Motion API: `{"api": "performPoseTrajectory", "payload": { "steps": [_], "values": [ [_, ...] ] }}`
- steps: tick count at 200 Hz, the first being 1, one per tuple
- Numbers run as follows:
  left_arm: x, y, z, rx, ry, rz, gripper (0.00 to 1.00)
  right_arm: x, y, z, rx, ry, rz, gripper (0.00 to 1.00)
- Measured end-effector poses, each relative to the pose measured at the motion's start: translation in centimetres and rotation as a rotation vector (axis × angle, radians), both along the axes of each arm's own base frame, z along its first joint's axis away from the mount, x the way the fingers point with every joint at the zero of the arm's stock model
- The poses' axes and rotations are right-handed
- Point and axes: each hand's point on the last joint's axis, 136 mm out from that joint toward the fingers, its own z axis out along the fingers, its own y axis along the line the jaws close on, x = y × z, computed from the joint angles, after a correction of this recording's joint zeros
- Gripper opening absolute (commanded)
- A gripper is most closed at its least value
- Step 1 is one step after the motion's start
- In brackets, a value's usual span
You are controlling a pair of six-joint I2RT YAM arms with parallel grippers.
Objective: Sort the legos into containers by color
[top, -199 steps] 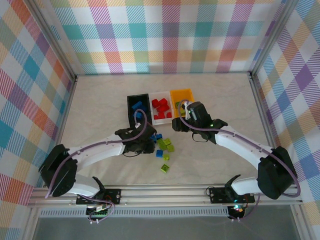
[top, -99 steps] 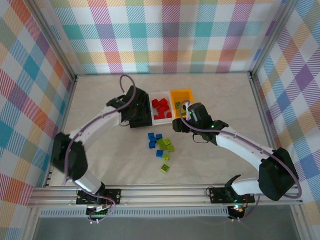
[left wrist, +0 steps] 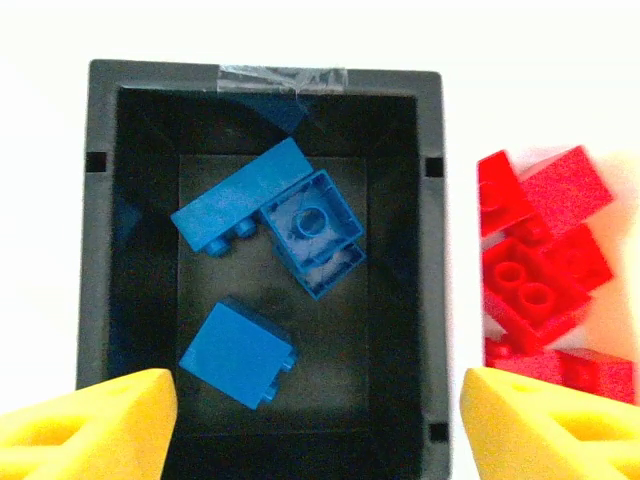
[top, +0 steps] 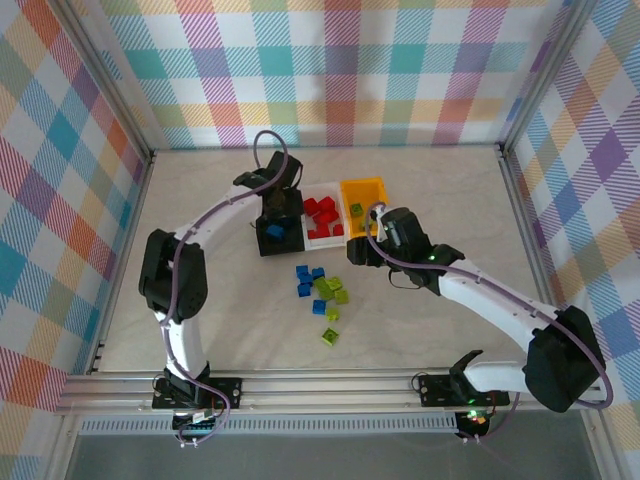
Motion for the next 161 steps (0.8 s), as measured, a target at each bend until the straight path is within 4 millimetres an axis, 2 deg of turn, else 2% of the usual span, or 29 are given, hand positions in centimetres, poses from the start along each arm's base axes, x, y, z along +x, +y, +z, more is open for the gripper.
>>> {"api": "performPoseTrajectory", "payload": {
  "steps": [15, 29, 48, 67, 86, 100, 124, 161],
  "values": [
    [-2.0, -0.4, 1.8, -0.031, -0.027, -0.027, 0.78, 0.0, 0.0, -0.1, -0.001, 0.001, 0.0, 0.69],
    [-4.9, -1.5, 3.5, -0.075, -0.056, -0.076, 0.79, -0.1, -0.1, -0.4, -0.004, 0.006, 0.0, 0.69],
    [-9.0, -3.4, 3.9, -0.126, -0.059, -0.158, 0.78, -0.3, -0.2, -0.8, -0.008, 0.012, 0.0, 0.69],
    [-12.5, -5.0, 1.4, -0.145, 0.001, -0.228, 0.76, -0.4, -0.3, -1.2, -0.011, 0.016, 0.0, 0.69],
    [-15.9, -5.9, -3.0, -0.117, 0.109, -0.274, 0.71, -0.4, -0.3, -1.4, -0.013, 0.018, 0.0, 0.69],
    [-17.5, -6.0, -5.4, -0.091, 0.169, -0.285, 0.67, -0.3, -0.2, -1.3, -0.01, 0.015, 0.0, 0.69],
    [-18.6, -5.7, -8.0, -0.062, 0.225, -0.269, 0.63, -0.3, -0.2, -1.3, -0.009, 0.013, 0.0, 0.69],
    [-18.3, -5.7, -9.8, -0.035, 0.245, -0.244, 0.56, -0.3, -0.2, -1.2, -0.008, 0.011, 0.0, 0.69]
  ]
}}
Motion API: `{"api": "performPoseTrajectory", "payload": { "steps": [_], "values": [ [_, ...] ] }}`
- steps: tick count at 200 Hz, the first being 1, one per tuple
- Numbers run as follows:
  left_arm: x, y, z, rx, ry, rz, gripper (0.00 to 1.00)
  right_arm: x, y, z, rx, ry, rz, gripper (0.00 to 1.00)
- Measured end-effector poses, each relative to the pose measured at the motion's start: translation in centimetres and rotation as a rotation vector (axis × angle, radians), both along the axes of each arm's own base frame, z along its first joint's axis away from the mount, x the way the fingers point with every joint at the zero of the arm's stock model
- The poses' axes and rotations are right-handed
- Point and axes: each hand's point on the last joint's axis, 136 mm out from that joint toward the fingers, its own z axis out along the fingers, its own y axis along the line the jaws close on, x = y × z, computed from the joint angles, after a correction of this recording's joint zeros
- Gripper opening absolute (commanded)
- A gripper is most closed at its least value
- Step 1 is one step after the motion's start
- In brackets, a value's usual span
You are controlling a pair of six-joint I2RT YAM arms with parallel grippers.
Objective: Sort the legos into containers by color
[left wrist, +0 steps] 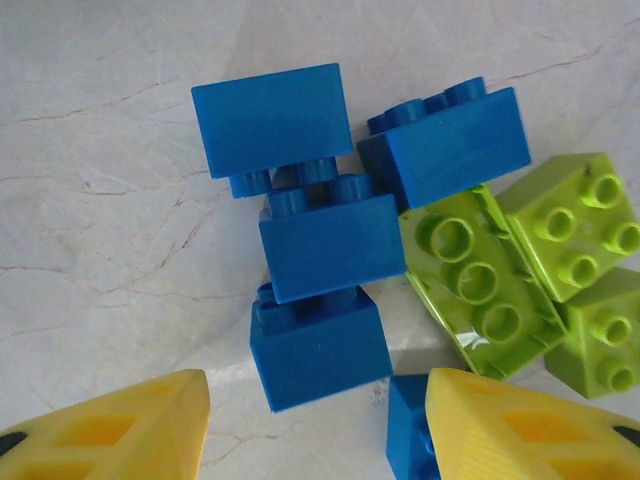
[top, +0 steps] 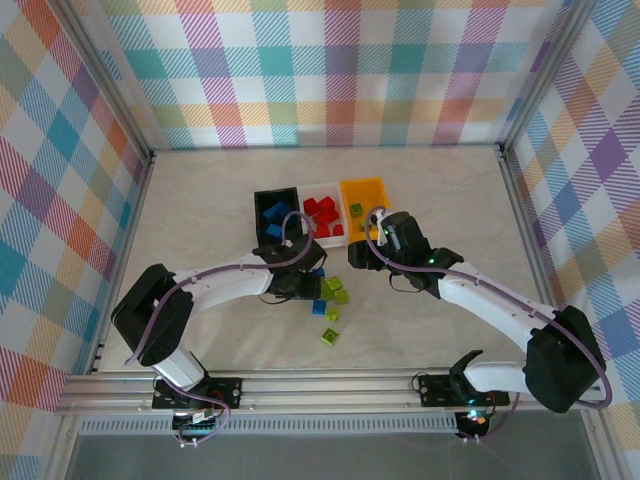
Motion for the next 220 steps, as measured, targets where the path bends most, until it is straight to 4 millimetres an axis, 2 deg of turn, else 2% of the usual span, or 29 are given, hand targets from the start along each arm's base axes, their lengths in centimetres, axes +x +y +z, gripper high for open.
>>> {"api": "performPoseTrajectory", "payload": {
  "steps": [23, 53, 95, 128, 148, 175, 196, 220],
  "values": [
    [0.2, 0.2, -1.0, 0.026, 0.006, 0.005, 0.52, -0.1, -0.1, 0.1, 0.003, -0.004, 0.0, 0.69],
    [0.2, 0.5, -2.0, 0.058, 0.019, 0.008, 0.42, -0.1, -0.2, 0.4, 0.007, -0.01, -0.001, 0.69],
    [0.4, 0.8, -2.0, 0.073, 0.004, 0.015, 0.29, -0.1, -0.2, 0.6, 0.009, -0.014, -0.002, 0.69],
    [0.5, 0.9, -1.7, 0.074, -0.002, 0.018, 0.26, -0.2, -0.2, 0.5, 0.009, -0.013, -0.002, 0.69],
    [0.4, 1.0, 0.2, 0.045, -0.03, 0.02, 0.28, -0.2, -0.2, 0.5, 0.009, -0.012, -0.002, 0.69],
    [1.2, 2.0, 5.1, -0.019, -0.112, 0.053, 0.28, -0.2, -0.2, 0.5, 0.009, -0.012, -0.002, 0.69],
    [4.5, 3.9, 8.7, -0.052, -0.184, 0.135, 0.29, -0.2, -0.2, 0.5, 0.009, -0.012, -0.002, 0.69],
    [9.3, 6.3, 11.0, -0.037, -0.237, 0.231, 0.28, -0.2, -0.3, 0.3, 0.007, -0.011, -0.002, 0.69]
  ]
}}
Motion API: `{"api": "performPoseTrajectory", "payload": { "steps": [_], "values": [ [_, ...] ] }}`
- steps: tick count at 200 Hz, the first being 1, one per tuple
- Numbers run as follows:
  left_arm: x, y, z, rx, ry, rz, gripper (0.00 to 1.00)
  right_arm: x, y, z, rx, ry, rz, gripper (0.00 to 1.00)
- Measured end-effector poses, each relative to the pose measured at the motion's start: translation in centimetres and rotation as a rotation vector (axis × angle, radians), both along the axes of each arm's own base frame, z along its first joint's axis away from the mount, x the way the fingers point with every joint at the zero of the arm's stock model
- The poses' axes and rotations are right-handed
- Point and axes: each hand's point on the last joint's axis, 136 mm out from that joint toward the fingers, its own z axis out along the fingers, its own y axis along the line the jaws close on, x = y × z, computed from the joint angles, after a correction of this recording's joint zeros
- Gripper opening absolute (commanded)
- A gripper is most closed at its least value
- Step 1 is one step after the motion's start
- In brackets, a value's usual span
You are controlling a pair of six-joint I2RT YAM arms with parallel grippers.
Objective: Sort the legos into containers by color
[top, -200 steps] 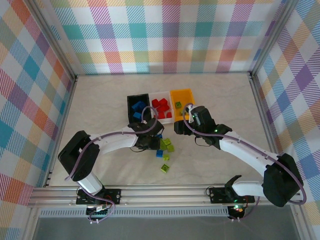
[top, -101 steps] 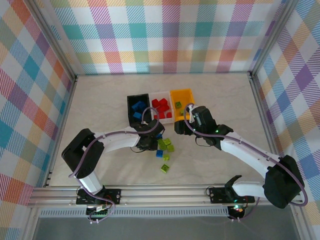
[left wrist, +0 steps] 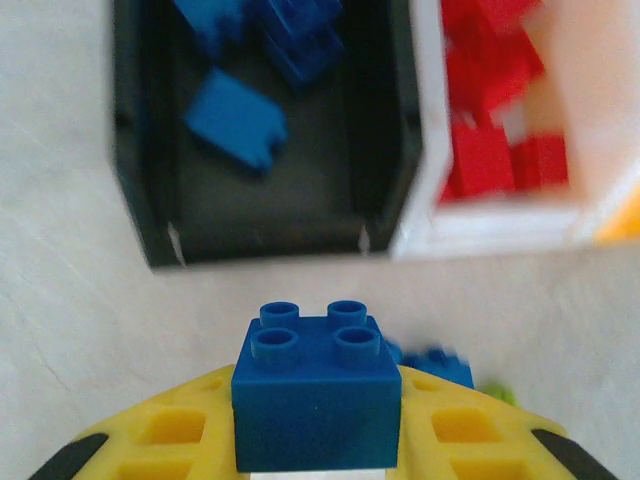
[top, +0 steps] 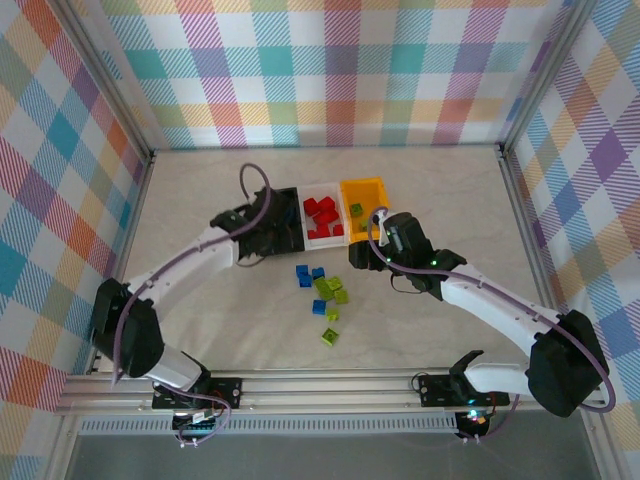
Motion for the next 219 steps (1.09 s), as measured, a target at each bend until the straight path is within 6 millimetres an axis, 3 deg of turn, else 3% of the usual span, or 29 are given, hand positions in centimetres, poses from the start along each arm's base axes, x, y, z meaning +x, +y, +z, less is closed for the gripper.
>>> {"api": "performPoseTrajectory", "payload": {
  "steps": [23, 58, 88, 108, 122, 143, 164, 195, 219],
  "values": [
    [4.6, 1.1, 0.0, 0.044, -0.011, 0.051, 0.28, 0.0, 0.0, -0.1, -0.001, 0.002, 0.0, 0.7],
    [9.0, 2.0, -2.9, 0.121, 0.039, 0.089, 0.3, -0.2, -0.2, -0.6, -0.005, 0.012, -0.002, 0.7],
    [10.9, 2.2, -4.8, 0.152, 0.088, 0.102, 0.56, -0.2, -0.2, -0.6, -0.006, 0.013, -0.003, 0.7],
    [11.2, 2.0, -4.8, 0.14, 0.089, 0.094, 0.71, -0.2, -0.2, -0.6, -0.005, 0.013, -0.003, 0.72],
    [11.0, 1.5, -4.2, 0.113, 0.079, 0.087, 0.75, -0.3, -0.2, -0.4, -0.003, 0.01, -0.003, 0.73],
    [9.6, 1.1, -2.7, 0.075, 0.062, 0.07, 0.76, -0.4, -0.3, 0.0, 0.005, -0.001, -0.004, 0.73],
    [6.8, 0.4, -0.5, 0.022, 0.021, 0.038, 0.77, -0.4, -0.4, 0.3, 0.009, -0.008, -0.007, 0.73],
    [-0.3, -2.7, 1.6, -0.084, -0.029, -0.083, 0.82, -1.0, -0.3, -0.5, 0.01, 0.015, 0.012, 0.72],
    [-5.7, -3.8, 0.1, -0.122, -0.001, -0.152, 0.88, -2.0, 0.8, -1.5, 0.024, 0.067, 0.073, 0.72]
  ]
}}
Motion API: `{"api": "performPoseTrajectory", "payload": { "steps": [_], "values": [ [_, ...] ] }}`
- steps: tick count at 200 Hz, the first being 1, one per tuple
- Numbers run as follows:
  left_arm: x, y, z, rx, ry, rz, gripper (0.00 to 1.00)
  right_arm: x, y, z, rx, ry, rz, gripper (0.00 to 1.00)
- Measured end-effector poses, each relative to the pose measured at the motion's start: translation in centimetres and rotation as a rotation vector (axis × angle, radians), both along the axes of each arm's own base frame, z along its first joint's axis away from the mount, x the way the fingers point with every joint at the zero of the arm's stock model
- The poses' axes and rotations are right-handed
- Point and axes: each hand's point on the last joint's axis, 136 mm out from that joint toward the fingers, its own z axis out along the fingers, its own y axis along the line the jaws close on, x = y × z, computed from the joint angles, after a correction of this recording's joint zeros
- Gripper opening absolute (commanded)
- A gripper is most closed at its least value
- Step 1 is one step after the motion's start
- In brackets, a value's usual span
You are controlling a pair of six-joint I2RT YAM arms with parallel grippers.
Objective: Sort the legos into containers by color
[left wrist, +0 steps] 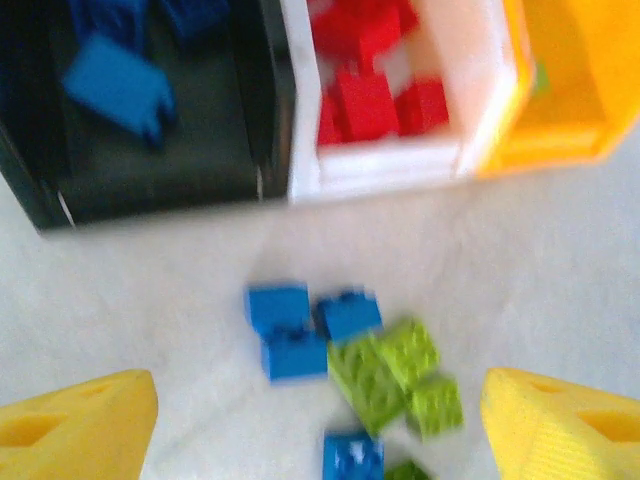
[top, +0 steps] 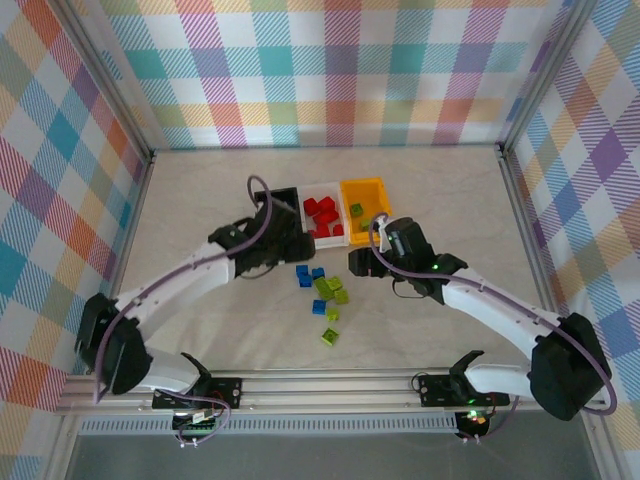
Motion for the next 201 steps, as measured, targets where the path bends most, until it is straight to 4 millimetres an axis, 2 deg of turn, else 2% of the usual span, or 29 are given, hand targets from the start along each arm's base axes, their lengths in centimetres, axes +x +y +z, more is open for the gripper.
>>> {"api": "performPoseTrajectory", "payload": {
  "steps": [12, 23, 41, 63, 92, 130, 201],
  "values": [
    [-1.9, 0.5, -1.3, 0.001, 0.022, -0.002, 0.93, -1.1, 0.9, -1.0, -0.007, 0.03, 0.042, 0.72],
    [-3.4, 1.3, -2.4, 0.004, 0.043, 0.004, 1.0, -3.0, 2.1, -2.2, -0.02, 0.067, 0.109, 0.73],
    [-5.3, 3.0, -3.7, 0.0, 0.064, 0.041, 1.0, -6.7, 4.0, -4.5, -0.056, 0.128, 0.224, 0.73],
    [-6.5, 4.5, -3.6, -0.015, 0.051, 0.078, 1.0, -10.7, 5.4, -7.3, -0.109, 0.207, 0.337, 0.73],
    [-6.6, 5.4, -2.5, -0.029, 0.014, 0.112, 1.0, -13.7, 6.2, -9.5, -0.173, 0.259, 0.414, 0.73],
    [-6.6, 5.9, -2.8, -0.005, 0.021, 0.134, 1.0, -15.1, 6.9, -11.4, -0.273, 0.261, 0.463, 0.72],
    [-6.9, 6.5, -3.5, 0.03, 0.046, 0.143, 1.0, -14.5, 7.7, -12.0, -0.447, 0.159, 0.501, 0.63]
  ]
}}
